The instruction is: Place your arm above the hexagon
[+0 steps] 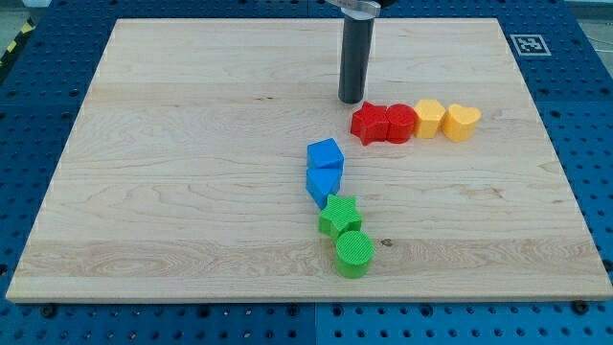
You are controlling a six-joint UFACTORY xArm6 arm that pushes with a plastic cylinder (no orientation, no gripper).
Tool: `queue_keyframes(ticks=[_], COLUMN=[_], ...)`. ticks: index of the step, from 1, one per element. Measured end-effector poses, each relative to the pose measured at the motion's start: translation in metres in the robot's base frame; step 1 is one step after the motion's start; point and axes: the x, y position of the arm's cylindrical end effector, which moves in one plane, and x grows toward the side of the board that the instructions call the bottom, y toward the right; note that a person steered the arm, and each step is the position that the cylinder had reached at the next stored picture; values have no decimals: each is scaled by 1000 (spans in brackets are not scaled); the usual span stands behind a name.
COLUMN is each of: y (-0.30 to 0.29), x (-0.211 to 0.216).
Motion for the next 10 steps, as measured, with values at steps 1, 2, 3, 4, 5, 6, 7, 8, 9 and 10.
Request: queue_keyframes(ticks=[1,2,3,4,5,6,7,8,9,10], y=[10,20,31,46,73,100,105,105,104,100], x=[-1,-2,-2,-4,-4,-4,0,1,1,1])
